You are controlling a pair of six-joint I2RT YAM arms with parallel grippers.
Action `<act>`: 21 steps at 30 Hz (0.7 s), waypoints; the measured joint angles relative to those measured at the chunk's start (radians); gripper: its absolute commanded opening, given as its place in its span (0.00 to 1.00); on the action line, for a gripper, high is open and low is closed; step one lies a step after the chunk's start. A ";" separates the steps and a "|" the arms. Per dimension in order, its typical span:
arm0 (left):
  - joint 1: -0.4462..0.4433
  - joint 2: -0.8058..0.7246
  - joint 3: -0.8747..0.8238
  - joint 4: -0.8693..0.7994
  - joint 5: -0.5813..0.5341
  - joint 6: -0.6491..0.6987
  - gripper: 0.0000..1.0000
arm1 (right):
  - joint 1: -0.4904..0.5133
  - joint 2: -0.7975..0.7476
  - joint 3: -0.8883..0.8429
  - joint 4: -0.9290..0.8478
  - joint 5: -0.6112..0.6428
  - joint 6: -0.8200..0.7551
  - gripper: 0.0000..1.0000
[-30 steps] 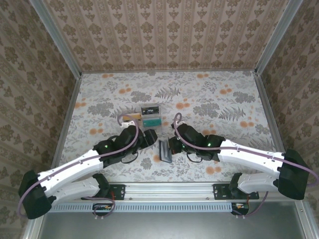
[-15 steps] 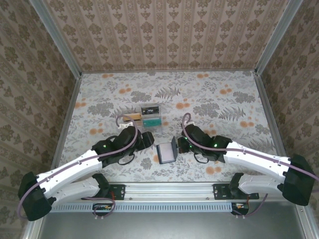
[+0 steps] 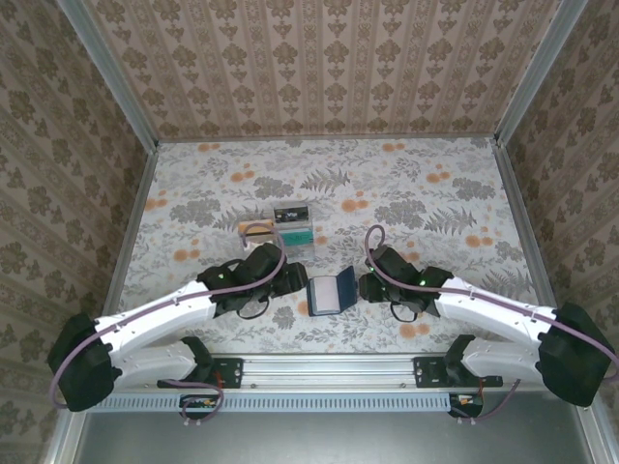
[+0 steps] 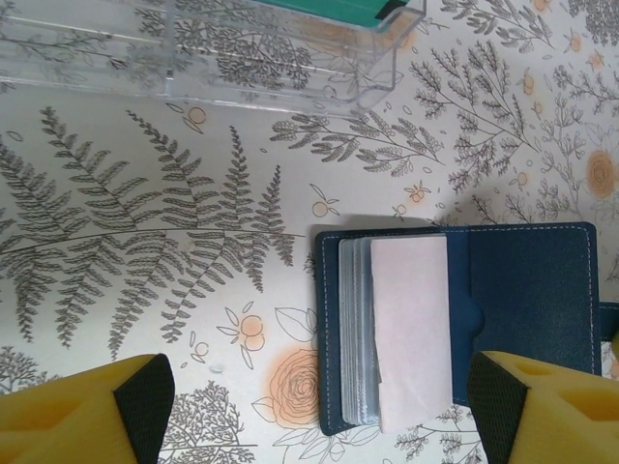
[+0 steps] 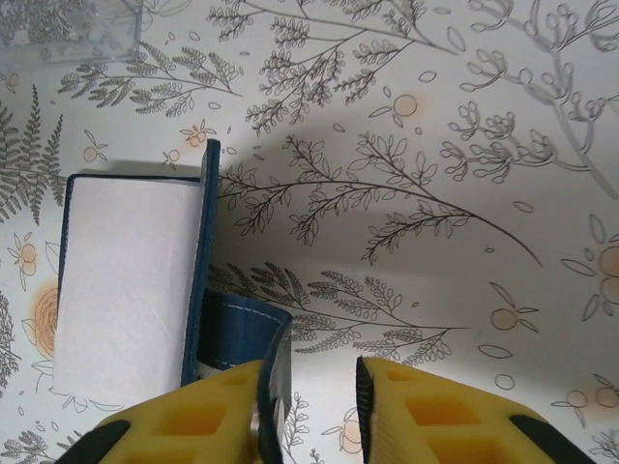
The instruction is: Take the credit cards out of the card holder
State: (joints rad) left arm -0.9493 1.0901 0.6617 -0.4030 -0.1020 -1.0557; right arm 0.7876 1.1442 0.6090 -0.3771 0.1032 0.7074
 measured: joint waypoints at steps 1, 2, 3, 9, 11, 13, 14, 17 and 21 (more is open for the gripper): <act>-0.001 0.006 0.000 0.007 0.006 0.003 0.81 | -0.002 0.009 0.000 0.007 -0.008 0.000 0.32; -0.004 0.013 0.000 0.014 0.014 0.004 0.79 | -0.003 0.020 0.000 0.015 -0.014 0.000 0.31; -0.006 0.023 0.000 0.023 0.024 0.006 0.76 | -0.004 0.031 0.000 0.020 -0.019 -0.001 0.29; -0.012 0.089 0.000 0.107 0.090 0.018 0.62 | -0.005 0.079 0.000 0.035 -0.036 -0.004 0.07; -0.012 0.116 0.000 0.143 0.114 0.021 0.60 | -0.006 0.085 0.000 0.035 -0.035 -0.005 0.00; -0.013 0.146 0.000 0.177 0.138 0.021 0.59 | -0.009 0.093 -0.001 0.037 -0.033 -0.003 0.00; -0.014 0.165 0.000 0.197 0.152 0.021 0.58 | -0.009 0.098 -0.001 0.037 -0.033 -0.004 0.00; -0.019 0.224 0.001 0.245 0.187 0.021 0.57 | -0.009 0.115 -0.002 0.038 -0.033 -0.004 0.00; -0.020 0.288 0.003 0.272 0.216 0.021 0.57 | -0.009 0.127 -0.010 0.039 -0.033 -0.003 0.00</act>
State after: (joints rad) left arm -0.9691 1.3777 0.6647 -0.1314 0.1143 -1.0351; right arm 0.7788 1.2713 0.5991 -0.3378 0.0700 0.7040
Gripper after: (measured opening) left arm 0.575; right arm 0.087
